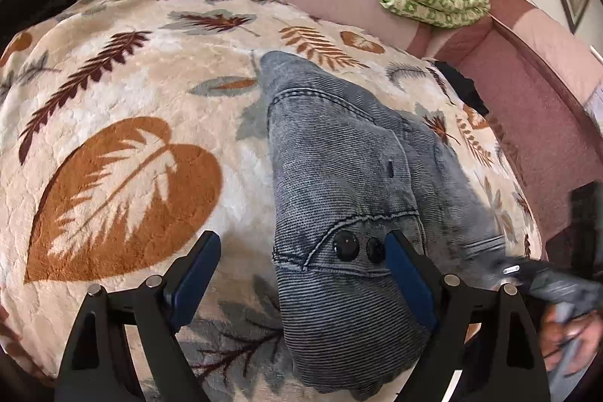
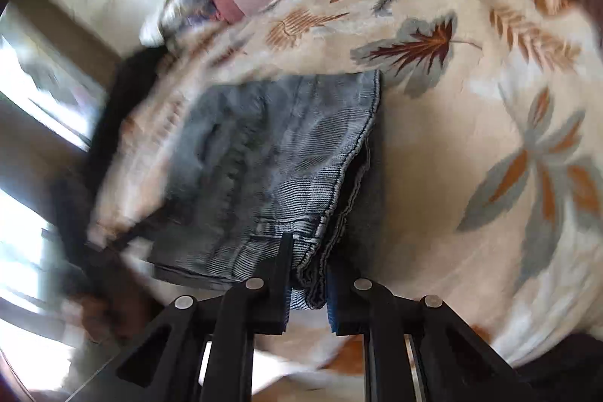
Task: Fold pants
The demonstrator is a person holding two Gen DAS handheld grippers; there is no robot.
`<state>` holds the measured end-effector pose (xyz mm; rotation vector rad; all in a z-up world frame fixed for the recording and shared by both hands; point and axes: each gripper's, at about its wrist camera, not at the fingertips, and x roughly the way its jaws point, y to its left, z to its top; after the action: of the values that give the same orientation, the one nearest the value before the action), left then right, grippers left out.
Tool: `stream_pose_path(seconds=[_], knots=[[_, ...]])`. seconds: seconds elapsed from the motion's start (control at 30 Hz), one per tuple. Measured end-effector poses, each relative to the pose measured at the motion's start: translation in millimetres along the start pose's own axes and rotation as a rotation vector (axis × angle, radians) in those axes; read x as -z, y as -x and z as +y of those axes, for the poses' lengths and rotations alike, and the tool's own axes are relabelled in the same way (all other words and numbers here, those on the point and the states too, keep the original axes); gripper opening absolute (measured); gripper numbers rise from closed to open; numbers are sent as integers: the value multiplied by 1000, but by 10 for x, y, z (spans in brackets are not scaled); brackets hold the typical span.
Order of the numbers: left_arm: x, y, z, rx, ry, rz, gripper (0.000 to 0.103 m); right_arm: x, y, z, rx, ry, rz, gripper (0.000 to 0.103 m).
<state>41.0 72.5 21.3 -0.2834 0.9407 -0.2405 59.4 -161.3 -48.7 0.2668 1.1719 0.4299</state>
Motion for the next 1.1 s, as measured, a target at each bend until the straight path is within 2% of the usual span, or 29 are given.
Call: stream_pose_path(seconds=[0.07,0.13,0.23,0.3,0.37,0.4,0.43,0.5,0.57,0.6,0.67,0.73,0.77,0.8,0.87,0.97,1.03,1.07,1.1], knots=[[15,40,-51,-25,-34,-21,89,20,27,-78,-52,-37,-29,16],[32,37,-81,-47,-61,-27,89,-3,85,-179,-103,-105,-9,22],[46,-12,-70,-63,-57,-13,89,-37,214,-262,-102,-142,-10,24],[43,-9,-45,-57,-45,-8,89,-51,355,-251,-80,-150,-43,24],[47,-9,-37,-56,-42,-9,89,-108,553,-184,-60,-127,-111,24],[47,-9,-41,-57,-41,-10,89,-147,605,-144,-79,-121,-133,24],[45,-11,-53,-59,-43,-12,89,-171,625,-132,-141,-126,-142,24],[49,-6,-64,-64,-49,-17,89,-176,478,-110,-209,-137,-87,26],[50,-3,-72,-65,-48,-18,89,-156,143,-162,-174,-136,12,26],[45,4,-80,-58,-49,-14,89,-128,-2,-249,-186,-174,51,21],[33,97,-116,-63,-59,-38,89,-171,74,-325,-234,-230,42,21],[42,250,-166,-44,-92,-102,89,-293,250,-217,-189,-183,3,23],[43,271,-188,-34,-102,-110,89,-348,318,-173,-165,-161,-14,27],[43,240,-207,-33,-113,-94,89,-429,376,-125,-162,-136,-34,29],[81,26,-242,-58,-136,5,89,-572,385,-86,-181,-132,-50,31],[87,-18,-208,-27,-100,15,90,-854,260,-47,-207,-144,-71,32],[92,-24,-175,-14,-93,17,90,-1078,44,29,-235,-151,-54,32],[101,-30,-159,-9,-84,20,90,-1150,-46,22,-209,-132,-56,38],[101,-30,-152,-7,-81,20,90,-1221,-226,-51,-130,-147,-37,49]])
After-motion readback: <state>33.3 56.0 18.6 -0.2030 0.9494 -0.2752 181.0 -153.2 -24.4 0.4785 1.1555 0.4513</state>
